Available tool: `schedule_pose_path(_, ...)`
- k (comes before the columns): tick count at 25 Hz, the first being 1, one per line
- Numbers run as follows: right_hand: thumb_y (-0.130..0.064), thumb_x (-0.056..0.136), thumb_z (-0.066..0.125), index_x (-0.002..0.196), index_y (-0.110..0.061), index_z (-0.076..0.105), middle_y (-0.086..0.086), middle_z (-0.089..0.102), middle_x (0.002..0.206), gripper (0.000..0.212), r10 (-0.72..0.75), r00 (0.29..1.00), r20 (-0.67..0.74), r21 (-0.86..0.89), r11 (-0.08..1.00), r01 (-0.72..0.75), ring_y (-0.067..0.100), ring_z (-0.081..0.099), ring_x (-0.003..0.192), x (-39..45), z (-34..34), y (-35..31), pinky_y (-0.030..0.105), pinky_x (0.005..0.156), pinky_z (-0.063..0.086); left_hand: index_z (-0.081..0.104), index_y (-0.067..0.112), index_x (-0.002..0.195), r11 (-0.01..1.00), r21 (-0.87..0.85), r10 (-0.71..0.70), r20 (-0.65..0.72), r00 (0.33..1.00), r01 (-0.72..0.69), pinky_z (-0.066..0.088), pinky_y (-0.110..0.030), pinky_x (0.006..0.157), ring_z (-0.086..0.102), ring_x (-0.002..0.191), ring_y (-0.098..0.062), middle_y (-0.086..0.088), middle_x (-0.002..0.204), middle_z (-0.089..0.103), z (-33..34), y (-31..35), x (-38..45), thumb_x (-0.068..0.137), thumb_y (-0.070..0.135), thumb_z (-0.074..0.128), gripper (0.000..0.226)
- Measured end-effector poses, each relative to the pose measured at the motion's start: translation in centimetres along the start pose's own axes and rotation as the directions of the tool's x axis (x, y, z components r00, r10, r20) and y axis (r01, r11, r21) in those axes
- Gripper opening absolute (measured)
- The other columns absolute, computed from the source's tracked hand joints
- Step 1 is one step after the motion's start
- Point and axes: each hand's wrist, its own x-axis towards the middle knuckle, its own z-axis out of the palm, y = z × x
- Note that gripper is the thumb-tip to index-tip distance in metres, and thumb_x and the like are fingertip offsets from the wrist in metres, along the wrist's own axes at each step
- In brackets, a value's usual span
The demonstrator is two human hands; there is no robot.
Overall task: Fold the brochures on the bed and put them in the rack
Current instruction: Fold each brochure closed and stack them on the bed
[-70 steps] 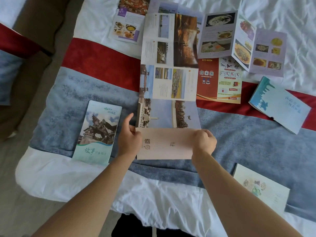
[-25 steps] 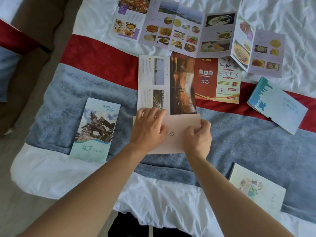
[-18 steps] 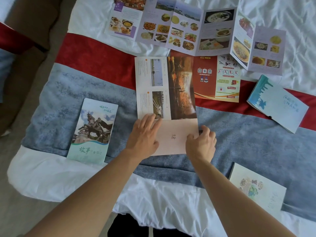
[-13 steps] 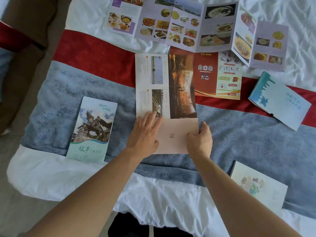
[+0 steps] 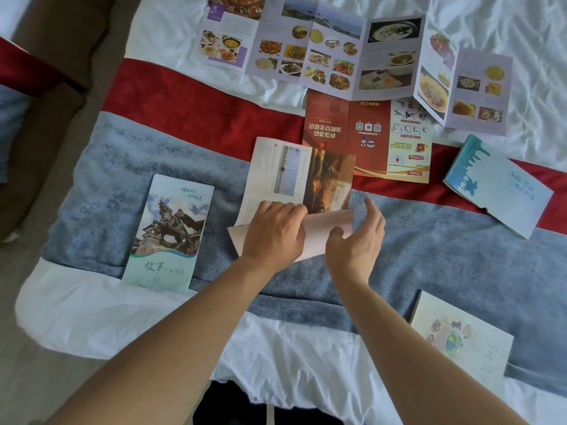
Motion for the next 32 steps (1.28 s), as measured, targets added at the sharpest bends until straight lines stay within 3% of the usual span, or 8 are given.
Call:
schedule_pose_path(3, -0.005, 0.084, 0.054, 0.142, -0.021, 0.047, 0.006, 0.064, 0.121, 0.061, -0.094, 0.995, 0.04, -0.023, 0.995, 0.095, 0.029, 0.056, 0.114, -0.2, 0.1, 0.1, 0.051, 0.101, 0.044, 0.057, 0.01, 0.082, 0.999, -0.03, -0.022, -0.016, 1.0, 0.021, 0.037, -0.036, 0.064, 0.052, 0.059, -0.023, -0.001, 0.066, 0.059, -0.5, 0.0, -0.3, 0.083, 0.012, 0.053, 0.004)
schedule_pose_path(6, -0.013, 0.081, 0.043, 0.143, -0.028, 0.042, 0.003, 0.065, 0.109, 0.064, -0.055, 0.994, 0.094, 0.045, 0.998, 0.051, 0.026, 0.059, 0.097, -0.7, 0.3, 0.3, 0.039, 0.073, 0.045, 0.052, 0.012, 0.074, 0.997, -0.033, -0.071, -0.037, 0.997, 0.07, 0.036, -0.037, 0.059, 0.043, 0.049, -0.023, 0.001, 0.057, 0.052, -1.1, -0.1, -0.4, 0.082, 0.017, 0.051, 0.01)
schedule_pose_path(9, -0.017, 0.082, 0.045, 0.145, -0.036, 0.04, -0.004, 0.054, 0.111, 0.066, -0.014, 0.995, 0.099, 0.049, 0.999, 0.009, 0.01, 0.048, 0.093, -0.9, 0.7, 0.9, 0.034, 0.07, 0.039, 0.053, 0.011, 0.075, 0.995, -0.013, -0.097, -0.023, 0.995, 0.096, 0.033, -0.038, 0.06, 0.044, 0.05, -0.026, 0.0, 0.059, 0.052, -1.2, -0.5, -0.1, 0.08, 0.017, 0.05, 0.008)
schedule_pose_path(17, -0.029, 0.087, 0.063, 0.158, -0.034, 0.014, 0.004, 0.025, 0.16, 0.086, -0.061, 0.921, 0.385, -0.43, 0.871, 0.237, 0.029, 0.03, 0.142, -1.6, 0.9, 4.0, 0.052, 0.103, 0.045, 0.044, 0.013, 0.137, 0.977, 0.151, -0.195, 0.323, 0.926, 0.153, 0.042, -0.041, 0.092, 0.053, 0.107, -0.027, -0.007, 0.119, 0.053, 0.9, -2.9, -2.1, 0.087, 0.024, 0.06, 0.054)
schedule_pose_path(22, -0.031, 0.085, 0.065, 0.158, -0.028, 0.015, 0.005, 0.027, 0.16, 0.089, -0.061, 0.91, 0.41, -0.503, 0.817, 0.282, 0.028, 0.025, 0.145, -1.8, 1.2, 4.0, 0.05, 0.11, 0.035, 0.051, 0.015, 0.126, 0.968, 0.193, -0.207, 0.265, 0.942, 0.158, 0.043, -0.04, 0.084, 0.051, 0.097, -0.027, -0.007, 0.107, 0.053, 0.8, -2.7, -2.1, 0.085, 0.011, 0.056, 0.041)
schedule_pose_path(26, -0.038, 0.089, 0.059, 0.148, -0.039, 0.038, 0.0, 0.04, 0.143, 0.063, -0.013, 0.974, 0.225, -0.26, 0.963, 0.073, 0.021, 0.048, 0.124, -2.4, 2.2, 0.9, 0.046, 0.095, 0.046, 0.059, 0.012, 0.106, 0.975, 0.107, -0.2, 0.036, 0.979, 0.196, 0.042, -0.037, 0.062, 0.054, 0.082, -0.029, -0.008, 0.092, 0.054, -0.8, -2.5, -0.6, 0.079, -0.005, 0.057, 0.032)
schedule_pose_path(29, -0.048, 0.095, 0.048, 0.146, -0.051, 0.033, -0.016, 0.041, 0.129, 0.054, 0.042, 0.959, 0.281, 0.064, 0.996, -0.062, -0.004, 0.061, 0.096, -2.8, 3.3, -2.6, 0.026, 0.075, 0.047, 0.06, 0.012, 0.103, 0.981, 0.109, -0.161, -0.03, 0.987, 0.163, 0.037, -0.033, 0.052, 0.056, 0.077, -0.026, -0.006, 0.091, 0.055, -2.0, -1.2, 0.9, 0.085, 0.004, 0.063, 0.02)
schedule_pose_path(32, -0.05, 0.099, 0.041, 0.149, -0.052, 0.029, -0.011, 0.055, 0.129, 0.052, 0.051, 0.971, 0.234, 0.249, 0.962, -0.11, -0.004, 0.062, 0.098, -2.4, 3.7, -4.3, 0.021, 0.082, 0.044, 0.058, 0.015, 0.106, 0.986, 0.082, -0.149, 0.004, 0.989, 0.148, 0.035, -0.03, 0.045, 0.061, 0.077, -0.021, -0.003, 0.09, 0.054, -2.8, 0.2, 1.3, 0.093, 0.02, 0.063, 0.015)
